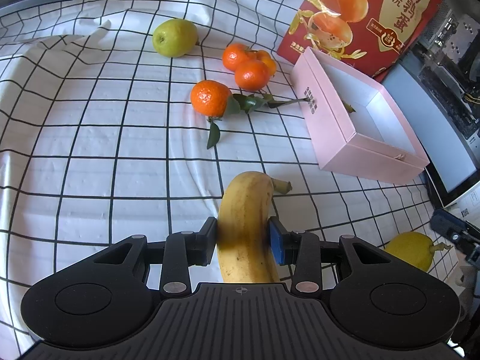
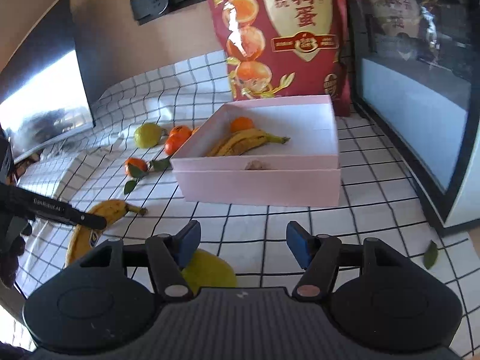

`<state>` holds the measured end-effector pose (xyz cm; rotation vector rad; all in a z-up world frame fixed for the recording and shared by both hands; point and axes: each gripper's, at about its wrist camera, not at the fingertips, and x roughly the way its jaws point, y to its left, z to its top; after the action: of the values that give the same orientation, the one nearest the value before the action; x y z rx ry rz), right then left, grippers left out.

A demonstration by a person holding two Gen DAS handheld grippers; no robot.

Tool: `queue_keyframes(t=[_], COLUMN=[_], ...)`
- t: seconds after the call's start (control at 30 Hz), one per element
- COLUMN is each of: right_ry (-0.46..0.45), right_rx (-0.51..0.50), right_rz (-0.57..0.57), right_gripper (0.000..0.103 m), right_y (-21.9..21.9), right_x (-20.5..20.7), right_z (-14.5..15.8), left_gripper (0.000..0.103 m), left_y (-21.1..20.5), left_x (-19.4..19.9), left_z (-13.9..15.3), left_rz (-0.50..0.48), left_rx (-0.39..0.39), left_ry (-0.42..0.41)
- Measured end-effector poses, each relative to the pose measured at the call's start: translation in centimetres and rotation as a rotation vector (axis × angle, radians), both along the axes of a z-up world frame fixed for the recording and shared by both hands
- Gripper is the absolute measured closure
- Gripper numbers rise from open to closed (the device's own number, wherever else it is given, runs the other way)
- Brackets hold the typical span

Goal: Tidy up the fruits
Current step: 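Raise the banana with the left gripper while the right gripper holds the pear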

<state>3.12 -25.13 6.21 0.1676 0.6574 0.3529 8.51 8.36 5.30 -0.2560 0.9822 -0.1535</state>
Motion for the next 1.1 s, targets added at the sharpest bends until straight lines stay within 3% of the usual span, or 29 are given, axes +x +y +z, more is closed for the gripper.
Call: queue_keyframes(t=[0.13, 0.23, 0.4, 0.5, 0.63, 0.87, 1.1], right_ry=[-0.012, -0.02, -0.025, 0.012, 0.056, 0.049, 0.054], right_rx=[0.05, 0.088, -0.033, -0.107, -0.117, -0.167, -0.174], right_rz=[-0.02, 0.072, 0.214, 0.2, 0.154, 0.165, 0.168], right_gripper=[0.039, 0.033, 0.03, 0.03, 0.03, 0.03, 0.039], right_y=[-2.0, -2.6, 0.6, 2.8, 3.9, 4.9, 5.2], right_x=[-0.9, -2.0, -3.6, -2.9, -1.3, -0.7, -0.8], right_z=[0.8, 2.0, 1.9, -0.1, -1.7, -2.1, -2.4], left_gripper=[0.061, 0.061, 0.061, 0.061, 0.061, 0.06, 0.058], left_y=[0.0, 0.0, -0.1, -0.4, -1.1, -3.1, -3.7], left_x=[0.0, 0.0, 0.0, 0.0, 0.3, 1.1, 1.4], left_z=[0.0, -0.1, -0.3, -0.2, 0.1, 0.0, 0.0], left_rz=[0.0, 0.002, 0.009, 0.008, -0.013, -0.065, -0.1], left_rx=[-0.001, 0.001, 0.012, 0.058, 0.115, 0.248, 0.297], left_ry=[0.0, 0.001, 0.005, 0.001, 0.004, 0.041, 0.087])
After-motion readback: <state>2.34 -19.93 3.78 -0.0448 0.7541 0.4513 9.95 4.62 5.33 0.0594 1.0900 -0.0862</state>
